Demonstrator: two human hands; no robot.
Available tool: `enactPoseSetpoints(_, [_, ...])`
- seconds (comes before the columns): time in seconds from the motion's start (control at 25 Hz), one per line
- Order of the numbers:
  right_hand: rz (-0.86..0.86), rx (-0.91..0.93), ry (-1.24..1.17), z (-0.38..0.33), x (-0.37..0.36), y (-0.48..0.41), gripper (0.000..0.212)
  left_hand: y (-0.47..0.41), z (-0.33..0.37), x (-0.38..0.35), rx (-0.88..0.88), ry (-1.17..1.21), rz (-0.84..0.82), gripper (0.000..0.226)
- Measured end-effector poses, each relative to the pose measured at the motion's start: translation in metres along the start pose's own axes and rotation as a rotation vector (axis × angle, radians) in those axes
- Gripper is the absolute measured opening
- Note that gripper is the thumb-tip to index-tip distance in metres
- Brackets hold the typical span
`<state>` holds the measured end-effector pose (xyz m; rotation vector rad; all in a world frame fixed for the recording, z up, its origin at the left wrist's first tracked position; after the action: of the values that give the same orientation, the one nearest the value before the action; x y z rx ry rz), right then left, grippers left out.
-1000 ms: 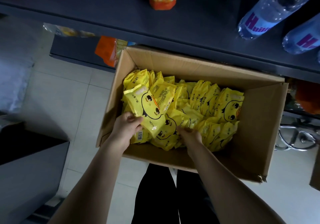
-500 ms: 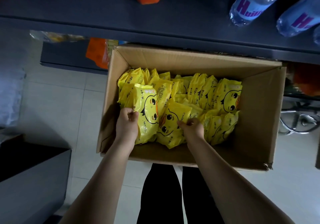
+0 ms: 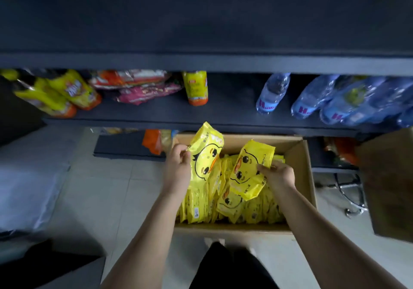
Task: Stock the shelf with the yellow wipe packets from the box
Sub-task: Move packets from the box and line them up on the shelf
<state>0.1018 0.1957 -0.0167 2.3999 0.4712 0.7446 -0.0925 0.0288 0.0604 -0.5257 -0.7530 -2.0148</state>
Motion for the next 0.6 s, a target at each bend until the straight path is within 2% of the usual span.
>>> enactPoseSetpoints(0.16, [0.001, 0.183, -0.062, -0.082, 0.046, 0.051, 0.007, 0.030, 0.065, 0.060, -0.173, -0.012, 0.078, 0.017])
enactPoseSetpoints(0.2, [0.006, 0.225, -0.077, -0.098, 0.055, 0.064, 0.006, 0.038, 0.078, 0.074, -0.209, -0.030, 0.089, 0.017])
enactPoseSetpoints(0.28, [0.007, 0.312, -0.115, -0.132, 0.078, 0.101, 0.006, 0.063, 0.106, 0.112, -0.285, -0.054, 0.126, 0.016])
enactPoseSetpoints(0.4, [0.009, 0.443, -0.204, -0.179, 0.111, 0.161, 0.032, 0.103, 0.145, 0.173, -0.408, -0.059, 0.182, 0.017])
enactPoseSetpoints(0.6, [0.010, 0.669, -0.308, -0.250, 0.152, 0.266, 0.020, 0.153, 0.193, 0.270, -0.529, -0.067, 0.270, 0.020])
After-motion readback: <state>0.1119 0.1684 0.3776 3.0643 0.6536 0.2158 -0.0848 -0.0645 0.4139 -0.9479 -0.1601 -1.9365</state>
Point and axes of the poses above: each hand's wrist, its own y-axis away from the middle knuckle, its own x-axis out of the back of the hand, z = x × y, the point moved 4 cm from there along -y, towards the middle knuckle, and after that the axes turned 3 degrees about -y, right-handed, at the moved point
